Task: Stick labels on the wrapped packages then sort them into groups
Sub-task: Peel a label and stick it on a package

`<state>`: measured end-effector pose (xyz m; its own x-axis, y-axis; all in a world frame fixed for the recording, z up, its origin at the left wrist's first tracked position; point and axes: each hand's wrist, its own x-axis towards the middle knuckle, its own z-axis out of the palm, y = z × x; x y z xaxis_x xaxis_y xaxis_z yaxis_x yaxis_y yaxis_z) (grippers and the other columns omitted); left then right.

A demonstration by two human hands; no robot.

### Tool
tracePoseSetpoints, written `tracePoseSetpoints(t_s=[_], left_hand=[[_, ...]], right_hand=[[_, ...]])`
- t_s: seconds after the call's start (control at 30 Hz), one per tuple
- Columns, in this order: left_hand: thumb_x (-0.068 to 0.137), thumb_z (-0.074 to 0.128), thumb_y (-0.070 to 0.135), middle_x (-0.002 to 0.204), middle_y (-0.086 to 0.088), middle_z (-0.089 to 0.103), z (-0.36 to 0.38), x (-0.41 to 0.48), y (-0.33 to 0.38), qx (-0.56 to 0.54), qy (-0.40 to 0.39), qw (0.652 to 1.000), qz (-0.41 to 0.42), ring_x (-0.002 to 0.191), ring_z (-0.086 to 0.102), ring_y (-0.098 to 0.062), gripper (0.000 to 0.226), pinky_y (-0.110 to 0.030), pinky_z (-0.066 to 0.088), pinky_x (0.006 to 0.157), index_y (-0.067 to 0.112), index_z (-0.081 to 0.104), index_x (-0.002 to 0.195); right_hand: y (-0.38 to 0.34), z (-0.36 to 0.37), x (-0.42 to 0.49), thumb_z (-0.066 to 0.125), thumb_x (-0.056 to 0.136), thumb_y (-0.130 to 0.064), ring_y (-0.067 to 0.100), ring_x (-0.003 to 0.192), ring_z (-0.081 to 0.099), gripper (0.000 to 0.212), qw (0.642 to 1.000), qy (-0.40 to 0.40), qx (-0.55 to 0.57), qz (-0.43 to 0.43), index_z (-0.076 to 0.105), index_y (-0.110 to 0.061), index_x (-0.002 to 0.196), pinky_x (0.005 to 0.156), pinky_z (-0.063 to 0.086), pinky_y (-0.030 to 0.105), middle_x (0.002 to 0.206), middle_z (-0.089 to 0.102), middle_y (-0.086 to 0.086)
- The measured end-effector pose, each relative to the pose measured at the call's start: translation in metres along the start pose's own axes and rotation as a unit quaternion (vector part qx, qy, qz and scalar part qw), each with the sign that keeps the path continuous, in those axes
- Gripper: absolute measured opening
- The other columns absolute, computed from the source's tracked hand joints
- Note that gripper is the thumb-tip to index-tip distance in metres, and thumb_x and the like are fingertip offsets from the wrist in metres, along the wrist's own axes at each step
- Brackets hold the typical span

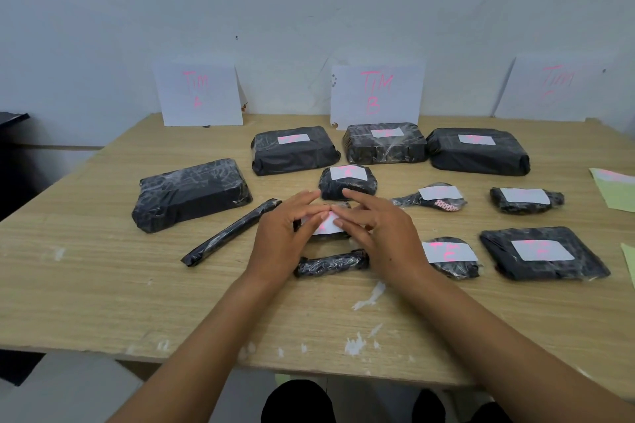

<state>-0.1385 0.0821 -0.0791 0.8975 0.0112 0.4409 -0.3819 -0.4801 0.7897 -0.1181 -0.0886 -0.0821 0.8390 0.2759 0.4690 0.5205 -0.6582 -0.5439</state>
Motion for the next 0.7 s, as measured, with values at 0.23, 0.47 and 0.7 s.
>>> tracePoseSetpoints(t_s=[0.23, 0.47, 0.7], left_hand=[[0.088, 0.061, 0.028, 0.143, 0.009, 0.045, -0.001, 0.001, -0.011, 0.043, -0.039, 0.998, 0.019, 0.133, 0.039, -0.002, 0.035, -0.019, 0.03, 0.111, 0.03, 0.057, 0.123], [0.088, 0.063, 0.027, 0.137, 0.01, 0.052, -0.013, 0.011, -0.016, 0.051, -0.094, 0.994, 0.015, 0.124, 0.044, 0.005, 0.041, -0.005, 0.03, 0.102, 0.028, 0.057, 0.128], [0.089, 0.062, 0.028, 0.135, 0.012, 0.052, -0.019, 0.013, -0.015, 0.021, -0.125, 0.992, -0.005, 0.126, 0.042, 0.007, 0.043, -0.011, 0.032, 0.106, 0.026, 0.056, 0.131]], right_hand=[[0.005, 0.004, 0.007, 0.06, 0.09, -0.036, 0.017, 0.11, 0.055, 0.029, 1.0, -0.006, 0.004, -0.004, 0.066, -0.032, 0.117, 0.09, 0.048, 0.037, 0.125, 0.063, -0.006], [0.012, -0.003, 0.023, 0.066, 0.087, -0.026, 0.004, 0.115, 0.052, 0.032, 0.992, -0.082, 0.093, 0.01, 0.065, -0.027, 0.119, 0.102, 0.04, 0.021, 0.126, 0.06, -0.006], [0.015, -0.011, 0.025, 0.066, 0.087, -0.032, -0.003, 0.112, 0.051, 0.037, 0.984, -0.129, 0.119, 0.008, 0.062, -0.032, 0.123, 0.095, 0.039, 0.01, 0.124, 0.057, -0.014]])
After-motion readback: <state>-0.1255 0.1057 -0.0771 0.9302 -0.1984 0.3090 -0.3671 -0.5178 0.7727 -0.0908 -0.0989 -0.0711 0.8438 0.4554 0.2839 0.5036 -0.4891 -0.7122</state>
